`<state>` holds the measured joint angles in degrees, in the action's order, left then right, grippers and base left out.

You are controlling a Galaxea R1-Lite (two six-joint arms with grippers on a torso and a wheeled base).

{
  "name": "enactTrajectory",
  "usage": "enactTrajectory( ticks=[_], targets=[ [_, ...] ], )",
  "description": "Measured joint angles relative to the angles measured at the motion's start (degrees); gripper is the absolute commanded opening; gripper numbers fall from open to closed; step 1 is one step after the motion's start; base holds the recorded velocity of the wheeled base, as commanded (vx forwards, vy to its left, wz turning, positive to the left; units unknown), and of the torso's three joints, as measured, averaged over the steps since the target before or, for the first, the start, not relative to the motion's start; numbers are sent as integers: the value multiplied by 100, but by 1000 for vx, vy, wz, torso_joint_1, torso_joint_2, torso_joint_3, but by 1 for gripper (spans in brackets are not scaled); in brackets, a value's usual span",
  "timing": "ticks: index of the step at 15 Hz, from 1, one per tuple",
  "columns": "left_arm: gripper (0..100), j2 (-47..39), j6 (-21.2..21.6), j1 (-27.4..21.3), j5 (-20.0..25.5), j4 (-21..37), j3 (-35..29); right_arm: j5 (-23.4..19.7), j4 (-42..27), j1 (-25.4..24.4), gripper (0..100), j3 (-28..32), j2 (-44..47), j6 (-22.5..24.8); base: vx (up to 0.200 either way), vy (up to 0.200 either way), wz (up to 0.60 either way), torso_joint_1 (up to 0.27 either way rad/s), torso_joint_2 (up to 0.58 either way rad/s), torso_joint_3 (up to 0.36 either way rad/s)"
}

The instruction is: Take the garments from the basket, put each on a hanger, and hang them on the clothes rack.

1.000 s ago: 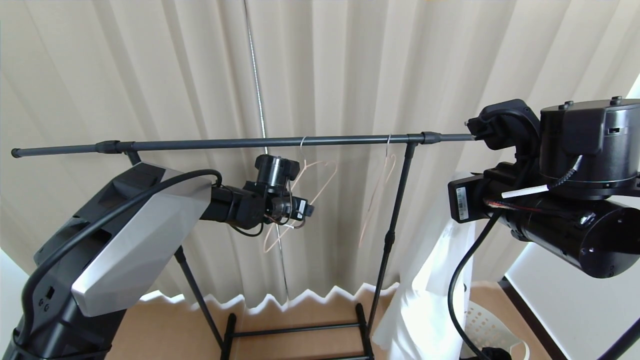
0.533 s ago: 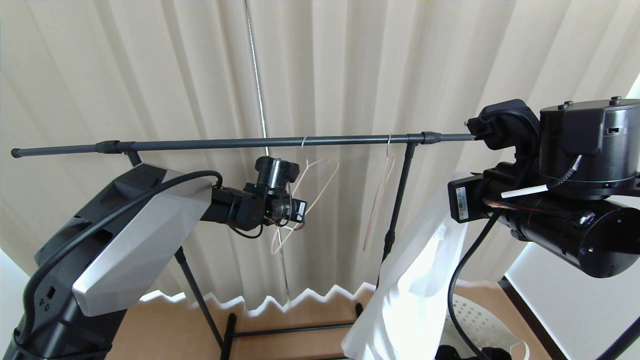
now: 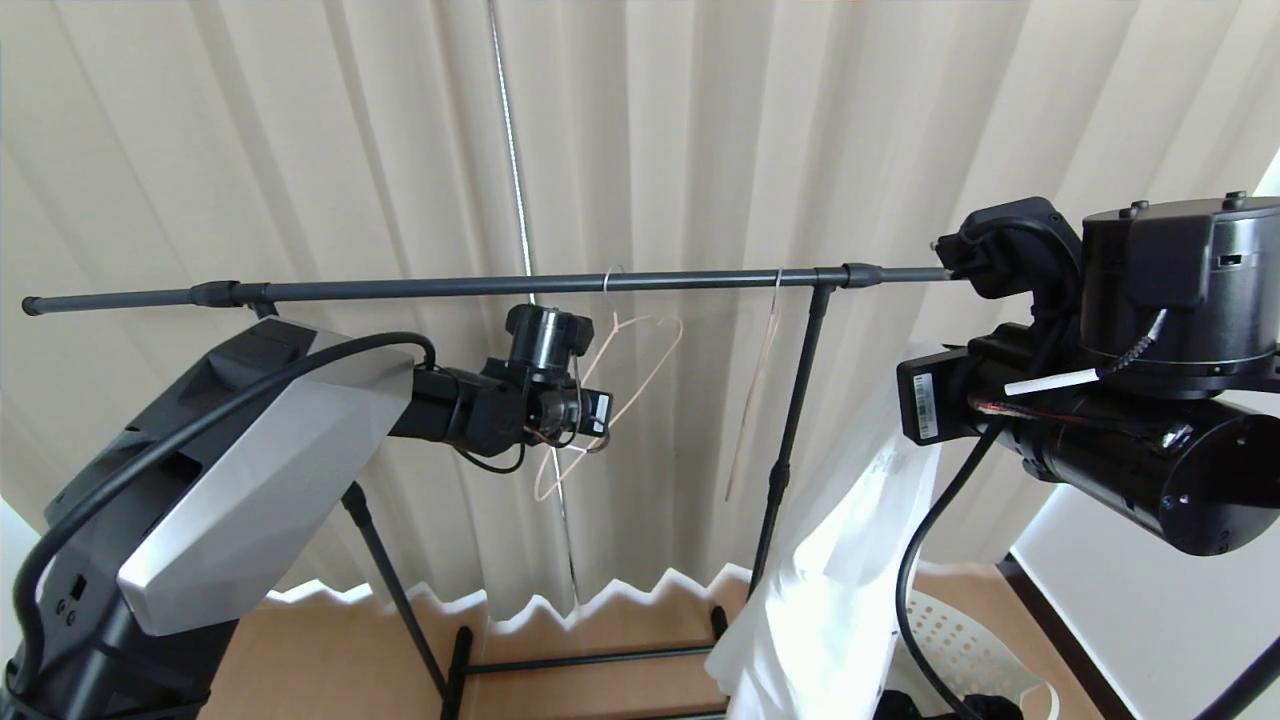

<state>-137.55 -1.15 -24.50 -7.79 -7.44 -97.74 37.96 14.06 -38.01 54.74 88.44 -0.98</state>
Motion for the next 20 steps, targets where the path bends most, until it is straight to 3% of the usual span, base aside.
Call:
enactTrajectory(
  ticks=[2, 6, 13, 16, 20],
  targets=[
    [0, 150, -7, -20, 22, -15, 201, 2, 0, -2, 0, -6, -7, 0, 0, 0, 0, 0, 0, 0],
    [0, 513, 6, -129, 16, -617, 756, 2, 0, -5, 0, -22, -40, 2, 0, 0, 0, 0, 0, 0],
    [0, 1180, 17, -201, 22, -729, 1707, 11, -2, -16, 0, -52, -85, 0, 0, 0, 0, 0, 0, 0],
    [0, 1833, 20, -308, 27, -1352, 3077, 24, 4, -72, 0, -30, -88, -2, 0, 0, 0, 0, 0, 0],
    [0, 2616, 49, -631, 35, -3543, 5660, 38, 9, -157, 0, -68, -79, -15, 0, 0, 0, 0, 0, 0]
  ],
)
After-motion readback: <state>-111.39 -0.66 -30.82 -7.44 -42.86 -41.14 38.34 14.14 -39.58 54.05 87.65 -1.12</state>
